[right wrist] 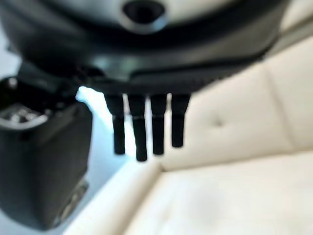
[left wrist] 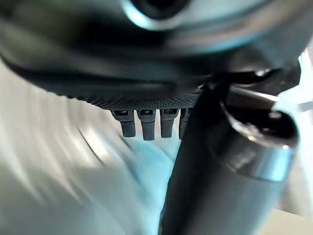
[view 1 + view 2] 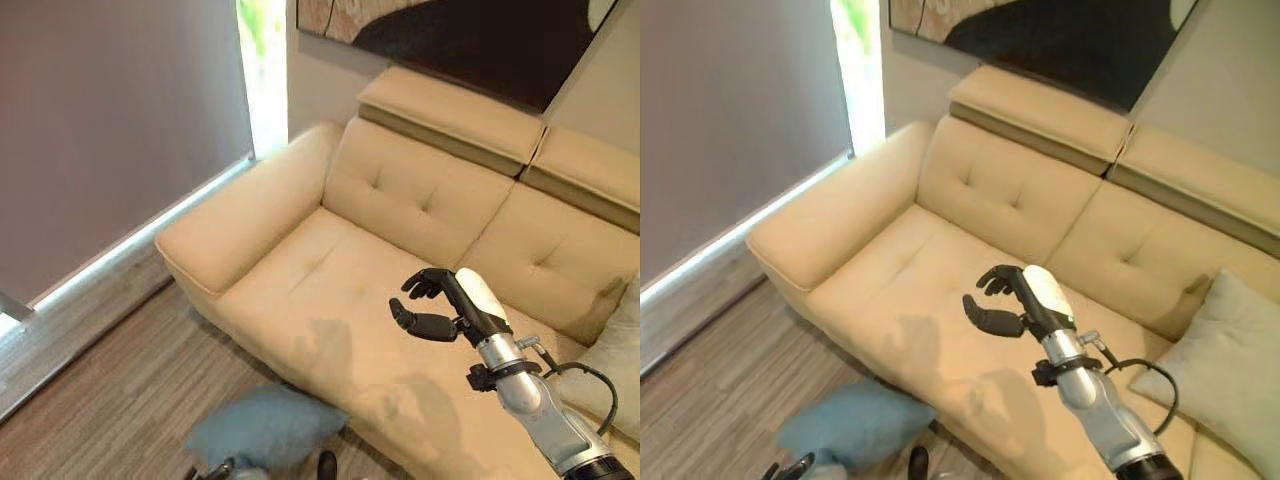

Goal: Pick up all the scattered cushions and arrange them neatly on the sofa.

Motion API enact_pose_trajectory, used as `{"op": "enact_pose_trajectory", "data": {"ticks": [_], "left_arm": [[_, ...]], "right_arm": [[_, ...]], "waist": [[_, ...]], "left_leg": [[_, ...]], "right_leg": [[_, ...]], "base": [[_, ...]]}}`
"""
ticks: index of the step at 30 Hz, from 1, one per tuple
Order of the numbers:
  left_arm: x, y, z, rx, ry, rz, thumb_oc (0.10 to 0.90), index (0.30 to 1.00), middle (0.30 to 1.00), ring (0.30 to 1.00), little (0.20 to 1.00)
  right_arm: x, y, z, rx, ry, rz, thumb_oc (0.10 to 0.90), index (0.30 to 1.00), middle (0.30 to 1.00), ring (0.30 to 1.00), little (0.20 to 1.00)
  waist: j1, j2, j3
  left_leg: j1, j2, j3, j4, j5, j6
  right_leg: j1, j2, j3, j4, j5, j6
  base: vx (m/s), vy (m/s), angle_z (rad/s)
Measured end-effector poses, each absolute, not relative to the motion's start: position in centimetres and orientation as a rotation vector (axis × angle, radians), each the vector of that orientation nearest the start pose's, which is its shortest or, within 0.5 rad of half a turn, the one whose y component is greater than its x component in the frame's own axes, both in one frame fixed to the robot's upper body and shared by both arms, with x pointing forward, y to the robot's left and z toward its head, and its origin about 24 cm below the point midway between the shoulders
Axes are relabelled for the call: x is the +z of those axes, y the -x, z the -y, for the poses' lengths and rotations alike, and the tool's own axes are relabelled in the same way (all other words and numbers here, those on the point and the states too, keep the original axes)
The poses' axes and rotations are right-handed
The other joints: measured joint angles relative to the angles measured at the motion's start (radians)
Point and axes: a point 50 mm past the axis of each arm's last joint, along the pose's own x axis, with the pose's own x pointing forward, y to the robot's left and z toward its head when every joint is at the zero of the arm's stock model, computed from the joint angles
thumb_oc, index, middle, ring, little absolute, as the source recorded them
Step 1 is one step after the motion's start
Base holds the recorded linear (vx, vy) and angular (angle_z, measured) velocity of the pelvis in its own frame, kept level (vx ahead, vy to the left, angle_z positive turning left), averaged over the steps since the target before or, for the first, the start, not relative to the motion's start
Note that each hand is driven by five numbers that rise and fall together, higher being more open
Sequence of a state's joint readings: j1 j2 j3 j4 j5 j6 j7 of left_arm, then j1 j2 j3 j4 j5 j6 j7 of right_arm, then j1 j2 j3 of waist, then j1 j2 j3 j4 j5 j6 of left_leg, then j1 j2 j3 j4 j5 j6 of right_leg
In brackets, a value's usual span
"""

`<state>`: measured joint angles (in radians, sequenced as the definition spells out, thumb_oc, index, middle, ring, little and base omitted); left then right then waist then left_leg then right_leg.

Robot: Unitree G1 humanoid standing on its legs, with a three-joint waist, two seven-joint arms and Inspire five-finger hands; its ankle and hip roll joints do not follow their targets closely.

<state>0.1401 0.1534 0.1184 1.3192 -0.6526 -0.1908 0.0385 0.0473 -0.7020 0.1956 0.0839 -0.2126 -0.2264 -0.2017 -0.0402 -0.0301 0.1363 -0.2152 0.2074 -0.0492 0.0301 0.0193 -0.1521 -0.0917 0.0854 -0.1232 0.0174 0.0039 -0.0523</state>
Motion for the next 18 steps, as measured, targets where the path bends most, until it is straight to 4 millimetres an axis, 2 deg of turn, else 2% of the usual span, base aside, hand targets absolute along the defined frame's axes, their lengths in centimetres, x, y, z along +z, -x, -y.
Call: {"op": "enact_pose_trajectory", "data": {"ticks": [1,2,4,6,9,12,15,18], "left_arm": [[-17.0,-1.7,-23.1,0.734,0.375,-1.158,0.800,0.900,0.900,0.900,0.900],[-17.0,-1.7,-23.1,0.680,0.311,-1.177,0.800,0.900,0.900,0.900,0.900],[-17.0,-1.7,-23.4,0.569,0.175,-1.222,0.800,0.900,0.900,0.900,0.900],[-16.8,-1.8,-24.3,0.554,0.136,-1.224,0.800,0.900,0.900,0.900,0.900],[-16.5,-1.9,-25.2,0.585,0.130,-1.208,0.800,0.900,0.900,0.900,0.900],[-16.2,-2.7,-26.3,0.662,0.176,-1.165,0.800,0.900,0.900,0.900,0.900],[-16.4,-3.6,-25.3,0.716,0.309,-1.124,0.800,0.900,0.900,0.900,0.900],[-16.5,-5.2,-24.2,0.729,0.439,-1.052,0.800,0.900,0.900,0.900,0.900]], "right_arm": [[5.6,-23.8,24.1,0.099,0.882,0.112,0.800,0.900,0.900,0.900,0.900],[5.2,-23.7,24.3,0.097,0.877,0.091,0.800,0.900,0.900,0.900,0.900],[4.5,-23.2,24.3,0.103,0.839,0.056,0.800,0.900,0.900,0.900,0.900],[3.5,-22.1,24.5,0.106,0.812,0.009,0.800,0.900,0.900,0.900,0.900],[2.5,-21.1,24.6,0.104,0.794,-0.036,0.800,0.900,0.900,0.900,0.900],[2.0,-20.8,24.5,0.068,0.753,-0.048,0.800,0.900,0.900,0.900,0.900],[1.6,-21.2,24.7,0.046,0.738,-0.064,0.800,0.900,0.900,0.900,0.900],[1.9,-22.0,25.0,-0.021,0.701,-0.051,0.800,0.900,0.900,0.900,0.900]], "waist": [[-0.002,0.016,0.006],[-0.017,0.014,0.021],[-0.009,0.006,0.026],[-0.019,-0.007,0.036],[-0.034,-0.035,0.053],[-0.028,-0.061,0.088],[-0.026,-0.062,0.112],[-0.027,-0.056,0.161]], "left_leg": [[0.013,0.002,0.009,-0.014,0.005,0.006],[0.023,-0.005,0.026,-0.044,0.059,0.007],[0.039,-0.021,0.092,-0.079,0.115,0.032],[0.053,-0.056,0.117,-0.101,0.118,0.050],[0.037,-0.084,0.124,-0.103,0.116,0.067],[-0.013,-0.091,0.135,-0.102,0.116,0.070],[-0.044,-0.093,0.129,-0.099,0.117,0.071],[-0.075,-0.095,0.116,-0.085,0.117,0.072]], "right_leg": [[-0.003,0.004,0.003,0.000,-0.001,0.004],[-0.015,-0.006,0.027,0.002,0.001,0.018],[-0.042,-0.029,0.070,0.012,-0.003,0.047],[-0.045,-0.065,0.085,0.013,-0.008,0.075],[-0.070,-0.093,0.092,0.014,-0.011,0.088],[-0.121,-0.100,0.100,0.012,-0.003,0.104],[-0.145,-0.101,0.096,0.009,-0.002,0.104],[-0.164,-0.102,0.086,0.009,-0.001,0.104]], "base": [[0.03,0.170,-0.36],[0.01,0.125,-0.42],[0.00,0.115,-0.61],[-0.07,0.081,-0.22],[-0.13,0.066,-0.01],[-0.09,0.027,-0.09],[-0.06,0.008,0.04],[-0.06,-0.003,0.10]]}}
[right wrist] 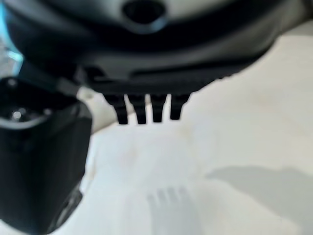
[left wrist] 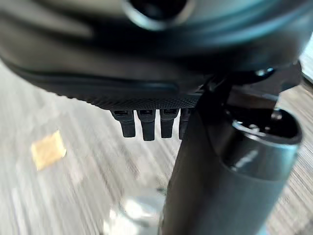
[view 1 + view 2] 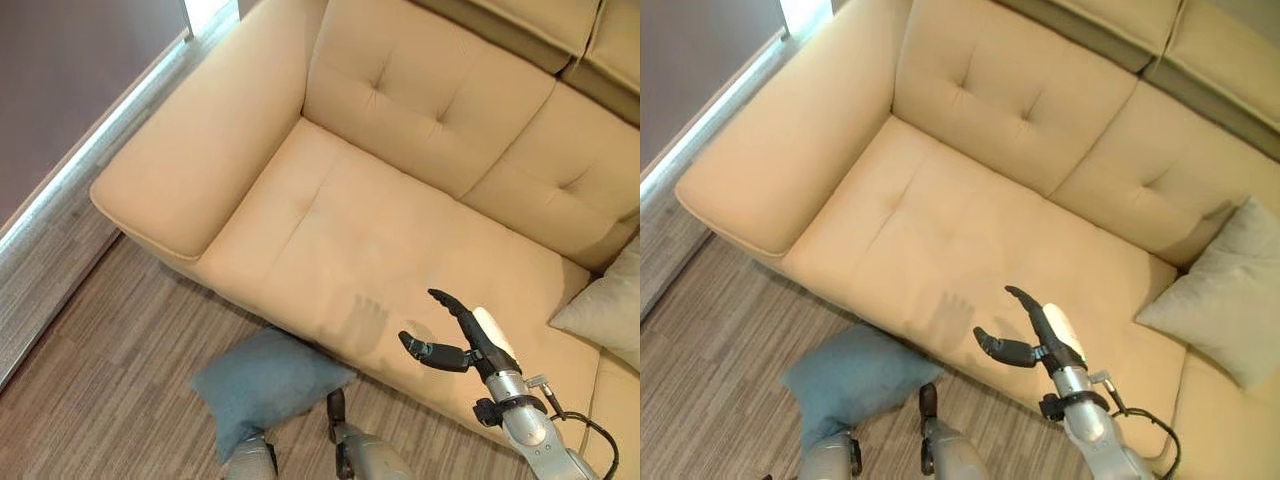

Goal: Pick up all the scattered cushions and arrange them neatly on the sofa.

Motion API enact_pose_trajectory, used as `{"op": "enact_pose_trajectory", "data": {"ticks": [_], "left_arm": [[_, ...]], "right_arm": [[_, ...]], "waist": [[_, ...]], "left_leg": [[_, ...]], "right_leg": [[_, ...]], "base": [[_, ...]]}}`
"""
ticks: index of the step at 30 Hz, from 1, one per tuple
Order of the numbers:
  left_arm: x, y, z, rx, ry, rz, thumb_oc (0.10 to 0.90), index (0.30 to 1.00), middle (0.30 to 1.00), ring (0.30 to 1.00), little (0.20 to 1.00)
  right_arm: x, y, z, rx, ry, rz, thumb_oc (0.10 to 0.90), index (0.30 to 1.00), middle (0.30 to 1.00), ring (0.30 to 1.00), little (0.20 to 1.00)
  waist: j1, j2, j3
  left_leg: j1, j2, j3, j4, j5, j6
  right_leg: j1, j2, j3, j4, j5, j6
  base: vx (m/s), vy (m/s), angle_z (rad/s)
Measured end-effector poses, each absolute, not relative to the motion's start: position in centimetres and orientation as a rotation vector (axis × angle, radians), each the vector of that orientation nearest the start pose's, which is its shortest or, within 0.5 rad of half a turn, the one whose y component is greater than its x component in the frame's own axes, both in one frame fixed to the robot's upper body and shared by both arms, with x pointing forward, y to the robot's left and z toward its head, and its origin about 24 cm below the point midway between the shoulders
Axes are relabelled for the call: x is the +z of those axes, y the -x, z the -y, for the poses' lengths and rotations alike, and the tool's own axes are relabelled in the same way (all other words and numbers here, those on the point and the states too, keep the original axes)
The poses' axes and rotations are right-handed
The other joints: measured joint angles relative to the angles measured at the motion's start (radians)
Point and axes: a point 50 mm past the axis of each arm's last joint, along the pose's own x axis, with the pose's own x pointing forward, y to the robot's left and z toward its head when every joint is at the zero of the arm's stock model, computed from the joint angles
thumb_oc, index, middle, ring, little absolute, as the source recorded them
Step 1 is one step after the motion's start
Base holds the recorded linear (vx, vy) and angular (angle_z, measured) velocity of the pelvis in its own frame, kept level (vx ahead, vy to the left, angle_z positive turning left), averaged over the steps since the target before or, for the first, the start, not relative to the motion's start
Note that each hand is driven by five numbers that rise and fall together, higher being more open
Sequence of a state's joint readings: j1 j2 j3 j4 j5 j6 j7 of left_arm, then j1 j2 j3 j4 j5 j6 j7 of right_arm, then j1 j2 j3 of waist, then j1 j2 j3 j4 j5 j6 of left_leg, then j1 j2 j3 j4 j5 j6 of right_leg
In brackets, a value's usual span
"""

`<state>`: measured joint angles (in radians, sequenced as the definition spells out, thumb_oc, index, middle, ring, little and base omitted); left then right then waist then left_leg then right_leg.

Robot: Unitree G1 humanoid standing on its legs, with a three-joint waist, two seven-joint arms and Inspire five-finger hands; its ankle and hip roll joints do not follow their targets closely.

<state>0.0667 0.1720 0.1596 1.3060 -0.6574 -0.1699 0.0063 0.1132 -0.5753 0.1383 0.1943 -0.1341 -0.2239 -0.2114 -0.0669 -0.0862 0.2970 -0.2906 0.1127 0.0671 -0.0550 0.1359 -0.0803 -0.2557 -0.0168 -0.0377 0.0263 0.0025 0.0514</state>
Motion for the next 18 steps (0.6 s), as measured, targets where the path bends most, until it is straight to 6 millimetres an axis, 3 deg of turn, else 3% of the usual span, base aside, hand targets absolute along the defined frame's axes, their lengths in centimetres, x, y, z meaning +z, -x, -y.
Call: {"op": "enact_pose_trajectory", "data": {"ticks": [3,10,15,18], "left_arm": [[-16.4,-5.8,-24.2,0.729,0.446,-1.025,0.800,0.900,0.900,0.900,0.900],[-15.4,-9.1,-25.6,0.793,0.470,-0.899,0.800,0.900,0.900,0.900,0.900],[-13.9,-13.0,-25.9,0.876,0.661,-0.696,0.800,0.900,0.900,0.900,0.900],[-11.3,-16.5,-27.3,0.917,0.745,-0.467,0.800,0.900,0.900,0.900,0.900]], "right_arm": [[2.1,-22.2,25.4,-0.076,0.692,-0.030,0.800,0.900,0.900,0.900,0.900],[2.9,-23.3,25.7,-0.203,0.624,0.020,0.800,0.900,0.900,0.900,0.900],[2.8,-23.4,25.3,-0.263,0.574,0.036,0.800,0.900,0.900,0.900,0.900],[3.0,-23.5,25.3,-0.295,0.565,0.054,0.800,0.900,0.900,0.900,0.900]], "waist": [[0.003,0.006,0.035],[0.004,-0.018,0.147],[0.004,-0.024,0.153],[0.005,-0.033,0.163]], "left_leg": [[-0.060,0.002,-0.016,0.022,0.000,0.000],[-0.178,0.012,-0.020,0.064,0.000,0.000],[-0.249,0.013,-0.026,0.085,0.000,0.000],[-0.271,0.010,-0.026,0.086,0.002,0.002]], "right_leg": [[-0.046,0.003,-0.014,0.007,0.001,-0.002],[-0.159,0.011,-0.012,0.035,0.012,-0.008],[-0.226,0.011,-0.016,0.052,0.014,-0.011],[-0.251,0.009,-0.015,0.063,0.014,-0.011]], "base": [[-0.08,-0.026,0.11],[-0.05,-0.033,-0.02],[-0.01,-0.007,0.00],[0.00,0.000,0.00]]}}
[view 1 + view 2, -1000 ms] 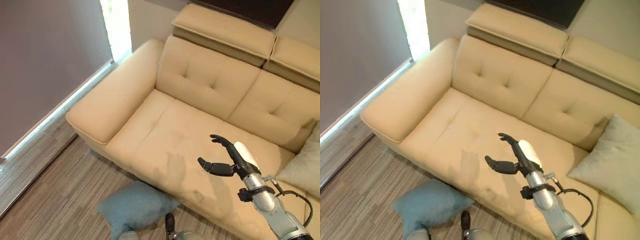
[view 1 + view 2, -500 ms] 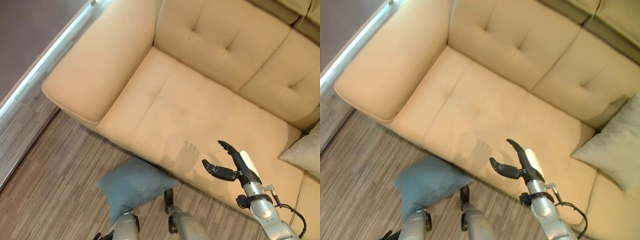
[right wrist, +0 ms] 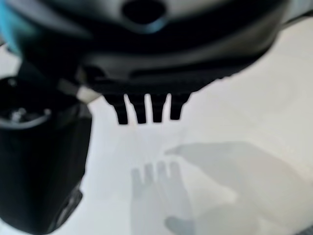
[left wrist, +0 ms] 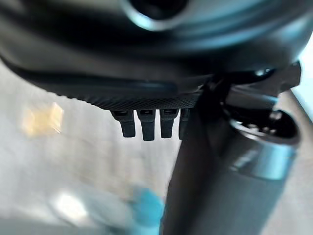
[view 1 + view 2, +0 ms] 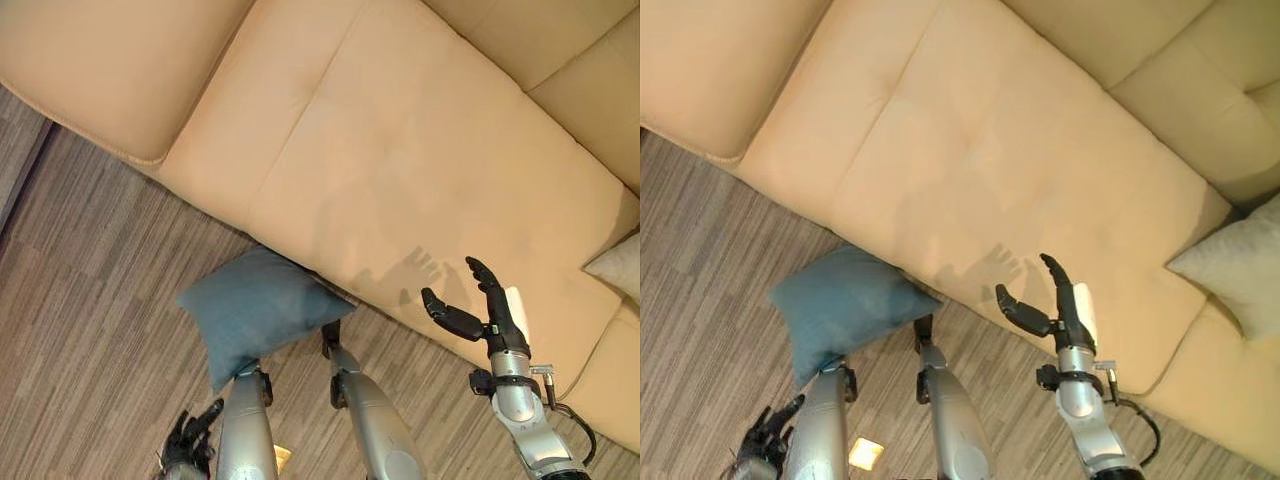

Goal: Pick up all the scattered cushions and arrange them neatly on the sofa.

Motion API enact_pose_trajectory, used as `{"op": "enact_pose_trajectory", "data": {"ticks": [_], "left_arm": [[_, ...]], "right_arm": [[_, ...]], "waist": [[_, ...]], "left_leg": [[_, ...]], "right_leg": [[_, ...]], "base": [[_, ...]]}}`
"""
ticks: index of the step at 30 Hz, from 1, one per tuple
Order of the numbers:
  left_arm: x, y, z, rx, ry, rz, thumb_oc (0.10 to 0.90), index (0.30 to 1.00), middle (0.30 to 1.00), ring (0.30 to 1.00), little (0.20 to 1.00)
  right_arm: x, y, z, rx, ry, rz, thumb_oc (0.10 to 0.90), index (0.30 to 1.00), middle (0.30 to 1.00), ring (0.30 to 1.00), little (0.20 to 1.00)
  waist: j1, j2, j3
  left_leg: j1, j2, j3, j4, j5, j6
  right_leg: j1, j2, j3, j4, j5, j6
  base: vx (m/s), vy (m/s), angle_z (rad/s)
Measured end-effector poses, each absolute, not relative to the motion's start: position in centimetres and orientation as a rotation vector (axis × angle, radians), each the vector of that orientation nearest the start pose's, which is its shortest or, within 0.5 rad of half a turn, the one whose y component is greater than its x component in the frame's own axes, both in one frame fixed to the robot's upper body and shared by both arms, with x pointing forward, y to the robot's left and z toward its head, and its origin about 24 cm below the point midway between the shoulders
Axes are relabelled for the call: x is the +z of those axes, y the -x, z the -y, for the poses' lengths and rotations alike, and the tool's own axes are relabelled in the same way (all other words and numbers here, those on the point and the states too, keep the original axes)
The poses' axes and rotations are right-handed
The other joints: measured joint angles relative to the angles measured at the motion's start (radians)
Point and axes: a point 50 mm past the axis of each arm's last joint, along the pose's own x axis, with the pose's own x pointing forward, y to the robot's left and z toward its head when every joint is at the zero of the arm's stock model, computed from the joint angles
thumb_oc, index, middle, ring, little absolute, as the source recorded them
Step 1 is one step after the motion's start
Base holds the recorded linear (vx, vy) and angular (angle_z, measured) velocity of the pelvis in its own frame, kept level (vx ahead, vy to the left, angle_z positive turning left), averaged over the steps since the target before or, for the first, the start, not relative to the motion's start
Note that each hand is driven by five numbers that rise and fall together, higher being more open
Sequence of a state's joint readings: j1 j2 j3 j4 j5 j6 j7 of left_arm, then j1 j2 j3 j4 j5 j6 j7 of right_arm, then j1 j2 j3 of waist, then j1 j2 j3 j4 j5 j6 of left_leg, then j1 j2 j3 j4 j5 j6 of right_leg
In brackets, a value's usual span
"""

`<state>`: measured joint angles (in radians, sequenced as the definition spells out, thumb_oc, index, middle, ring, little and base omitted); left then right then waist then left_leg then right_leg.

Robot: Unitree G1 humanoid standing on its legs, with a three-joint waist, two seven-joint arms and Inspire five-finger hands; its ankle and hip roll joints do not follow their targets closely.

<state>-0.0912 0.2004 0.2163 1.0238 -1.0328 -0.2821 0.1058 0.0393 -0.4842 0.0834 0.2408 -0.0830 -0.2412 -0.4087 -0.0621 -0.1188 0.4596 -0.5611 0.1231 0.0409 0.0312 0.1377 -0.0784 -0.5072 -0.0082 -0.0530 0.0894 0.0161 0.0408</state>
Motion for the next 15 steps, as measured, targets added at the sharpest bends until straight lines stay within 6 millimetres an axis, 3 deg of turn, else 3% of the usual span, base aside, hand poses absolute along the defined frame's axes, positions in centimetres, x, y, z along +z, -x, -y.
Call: {"op": "enact_pose_trajectory", "data": {"ticks": [2,4,7,11,14,15], "left_arm": [[-9.6,-18.0,-28.4,0.957,0.791,-0.325,0.800,0.900,0.900,0.900,0.900],[-6.2,-19.9,-29.8,0.942,0.869,-0.107,0.800,0.900,0.900,0.900,0.900],[-4.4,-21.0,-30.6,0.900,0.877,0.022,0.800,0.900,0.900,0.900,0.900],[-6.6,-20.8,-28.2,0.847,0.910,-0.111,0.800,0.900,0.900,0.900,0.900],[-9.2,-20.3,-24.2,0.757,0.949,-0.294,0.800,0.900,0.900,0.900,0.900],[-9.4,-20.2,-24.0,0.742,0.944,-0.312,0.800,0.900,0.900,0.900,0.900]], "right_arm": [[3.1,-23.5,25.3,-0.311,0.558,0.062,0.800,0.900,0.900,0.900,0.900],[3.2,-23.3,25.6,-0.334,0.560,0.066,0.800,0.900,0.900,0.900,0.900],[3.3,-23.5,25.3,-0.343,0.541,0.081,0.800,0.900,0.900,0.900,0.900],[3.3,-23.5,25.2,-0.340,0.541,0.081,0.800,0.900,0.900,0.900,0.900],[3.2,-23.5,24.9,-0.326,0.541,0.080,0.800,0.900,0.900,0.900,0.900],[3.1,-23.6,24.6,-0.310,0.540,0.084,0.800,0.900,0.900,0.900,0.900]], "waist": [[0.001,0.000,0.001],[0.003,-0.002,0.003],[-0.005,-0.002,0.003],[-0.005,-0.002,0.003],[-0.001,-0.007,0.005],[0.000,-0.010,0.007]], "left_leg": [[-0.019,-0.001,-0.008,0.005,0.001,0.001],[-0.040,-0.002,-0.015,0.005,0.005,0.001],[-0.050,-0.006,-0.024,0.005,0.008,0.002],[-0.057,-0.017,-0.027,0.005,0.008,0.002],[-0.066,-0.020,-0.035,0.005,0.008,0.003],[-0.070,-0.018,-0.041,0.005,0.009,0.004]], "right_leg": [[-0.015,-0.001,-0.007,0.004,0.000,0.000],[-0.037,-0.001,-0.012,0.010,-0.001,0.001],[-0.042,-0.005,-0.023,0.011,-0.002,0.003],[-0.047,-0.015,-0.025,0.011,-0.004,0.006],[-0.054,-0.017,-0.031,0.012,-0.005,0.007],[-0.056,-0.015,-0.034,0.012,-0.005,0.007]], "base": [[-0.01,-0.004,0.06],[-0.03,-0.002,0.08],[-0.02,0.006,0.08],[-0.02,0.007,0.05],[-0.01,-0.009,0.07],[0.00,-0.012,0.07]]}}
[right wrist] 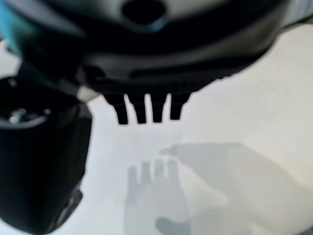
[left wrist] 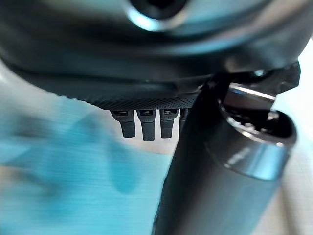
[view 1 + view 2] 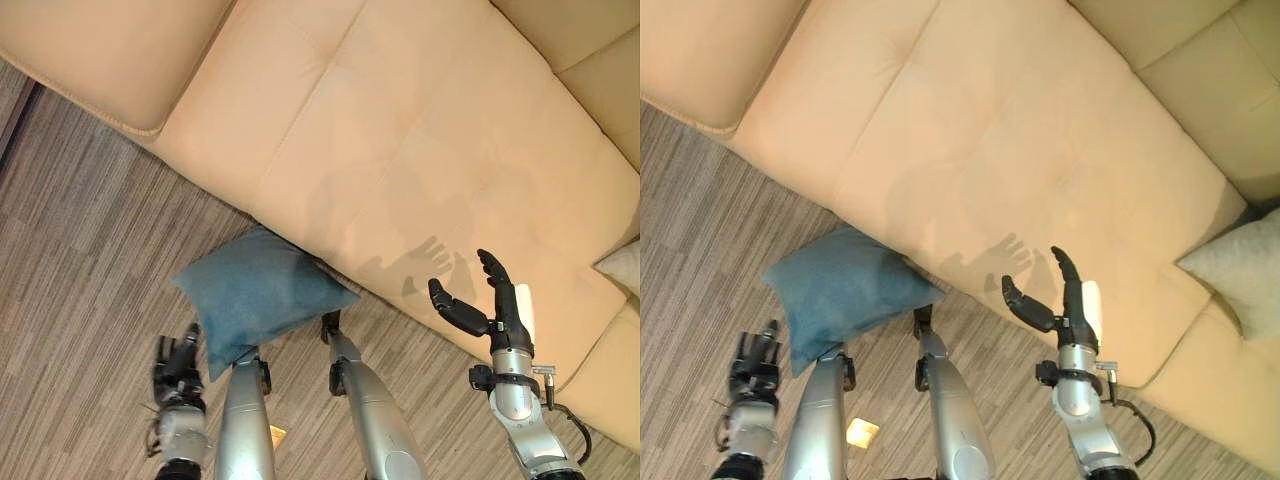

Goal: Pick up all the scattered cushions and arrange them neatly on the sofa.

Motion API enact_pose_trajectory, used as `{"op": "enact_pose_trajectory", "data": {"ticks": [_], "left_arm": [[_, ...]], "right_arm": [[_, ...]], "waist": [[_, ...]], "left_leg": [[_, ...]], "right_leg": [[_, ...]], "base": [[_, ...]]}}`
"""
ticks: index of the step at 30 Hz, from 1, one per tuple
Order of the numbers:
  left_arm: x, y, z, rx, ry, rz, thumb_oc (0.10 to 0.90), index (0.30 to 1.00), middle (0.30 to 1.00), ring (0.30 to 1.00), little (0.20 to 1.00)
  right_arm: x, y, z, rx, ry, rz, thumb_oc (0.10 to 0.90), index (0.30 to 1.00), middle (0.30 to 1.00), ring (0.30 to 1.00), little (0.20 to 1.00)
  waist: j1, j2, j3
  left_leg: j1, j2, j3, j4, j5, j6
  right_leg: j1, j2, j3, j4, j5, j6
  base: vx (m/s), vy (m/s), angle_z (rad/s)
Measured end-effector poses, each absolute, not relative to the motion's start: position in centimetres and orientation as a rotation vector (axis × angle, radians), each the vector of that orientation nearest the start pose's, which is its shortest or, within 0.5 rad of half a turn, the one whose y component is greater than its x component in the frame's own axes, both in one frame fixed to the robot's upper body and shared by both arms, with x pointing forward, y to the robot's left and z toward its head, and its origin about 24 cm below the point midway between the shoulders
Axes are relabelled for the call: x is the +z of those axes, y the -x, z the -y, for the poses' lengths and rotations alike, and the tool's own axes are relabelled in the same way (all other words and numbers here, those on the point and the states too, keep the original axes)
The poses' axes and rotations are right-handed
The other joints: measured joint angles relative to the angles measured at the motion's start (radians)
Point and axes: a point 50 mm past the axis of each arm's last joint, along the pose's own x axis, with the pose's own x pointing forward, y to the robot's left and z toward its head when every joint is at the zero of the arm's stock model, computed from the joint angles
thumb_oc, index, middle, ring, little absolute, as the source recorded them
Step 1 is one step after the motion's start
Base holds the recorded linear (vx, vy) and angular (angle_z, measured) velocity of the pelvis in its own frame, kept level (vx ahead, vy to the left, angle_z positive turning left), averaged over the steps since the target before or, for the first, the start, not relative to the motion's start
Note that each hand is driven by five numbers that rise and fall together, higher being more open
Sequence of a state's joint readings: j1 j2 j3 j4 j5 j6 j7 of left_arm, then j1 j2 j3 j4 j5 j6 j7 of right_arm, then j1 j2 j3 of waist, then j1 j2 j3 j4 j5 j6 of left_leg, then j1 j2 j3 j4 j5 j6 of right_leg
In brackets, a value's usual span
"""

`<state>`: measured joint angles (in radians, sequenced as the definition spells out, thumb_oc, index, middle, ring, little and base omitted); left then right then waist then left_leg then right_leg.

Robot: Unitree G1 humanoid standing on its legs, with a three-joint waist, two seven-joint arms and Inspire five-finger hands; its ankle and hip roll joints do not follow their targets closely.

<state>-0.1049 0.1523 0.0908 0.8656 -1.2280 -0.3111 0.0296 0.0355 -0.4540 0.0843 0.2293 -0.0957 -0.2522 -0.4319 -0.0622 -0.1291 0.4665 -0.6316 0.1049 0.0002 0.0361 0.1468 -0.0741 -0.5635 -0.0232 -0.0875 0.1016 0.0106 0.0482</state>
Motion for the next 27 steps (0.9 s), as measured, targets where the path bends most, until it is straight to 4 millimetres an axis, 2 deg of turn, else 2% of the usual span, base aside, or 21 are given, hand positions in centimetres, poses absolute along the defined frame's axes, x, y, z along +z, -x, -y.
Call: {"op": "enact_pose_trajectory", "data": {"ticks": [7,12,19,23,27], "left_arm": [[-9.6,-20.0,-24.4,0.699,0.914,-0.315,0.800,0.900,0.900,0.900,0.900],[-9.4,-20.0,-25.3,0.702,0.890,-0.304,0.800,0.900,0.900,0.900,0.900],[-9.2,-20.0,-25.6,0.663,0.856,-0.299,0.800,0.900,0.900,0.900,0.900],[-9.2,-19.9,-26.4,0.647,0.808,-0.309,0.800,0.900,0.900,0.900,0.900],[-8.4,-20.3,-27.6,0.630,0.772,-0.279,0.800,0.900,0.900,0.900,0.900]], "right_arm": [[2.8,-23.8,23.7,-0.270,0.549,0.081,0.800,0.900,0.900,0.900,0.900],[2.7,-23.9,23.3,-0.251,0.551,0.086,0.800,0.900,0.900,0.900,0.900],[2.5,-24.0,22.1,-0.202,0.547,0.091,0.800,0.900,0.900,0.900,0.900],[2.6,-24.3,21.2,-0.167,0.543,0.106,0.800,0.900,0.900,0.900,0.900],[3.2,-24.4,21.3,-0.168,0.544,0.138,0.800,0.900,0.900,0.900,0.900]], "waist": [[-0.005,-0.011,0.006],[-0.008,-0.040,0.016],[-0.013,-0.054,0.021],[-0.007,-0.071,0.029],[-0.013,-0.084,0.027]], "left_leg": [[-0.021,-0.001,-0.009,0.012,0.000,0.001],[-0.048,0.001,-0.014,0.017,0.000,0.000],[-0.117,-0.002,-0.044,0.029,0.000,0.000],[-0.131,-0.004,-0.053,0.027,0.002,0.002],[-0.231,-0.010,-0.095,0.055,0.001,0.001]], "right_leg": [[-0.009,-0.001,-0.012,0.001,0.001,0.000],[-0.031,0.001,-0.018,0.000,0.002,-0.001],[-0.077,0.002,-0.046,-0.005,0.005,0.000],[-0.072,0.004,-0.058,-0.036,0.015,0.002],[-0.130,0.007,-0.097,-0.056,0.024,0.003]], "base": [[0.00,0.000,0.02],[0.00,-0.003,0.01],[0.03,-0.007,0.07],[0.05,-0.030,0.09],[0.02,-0.026,0.18]]}}
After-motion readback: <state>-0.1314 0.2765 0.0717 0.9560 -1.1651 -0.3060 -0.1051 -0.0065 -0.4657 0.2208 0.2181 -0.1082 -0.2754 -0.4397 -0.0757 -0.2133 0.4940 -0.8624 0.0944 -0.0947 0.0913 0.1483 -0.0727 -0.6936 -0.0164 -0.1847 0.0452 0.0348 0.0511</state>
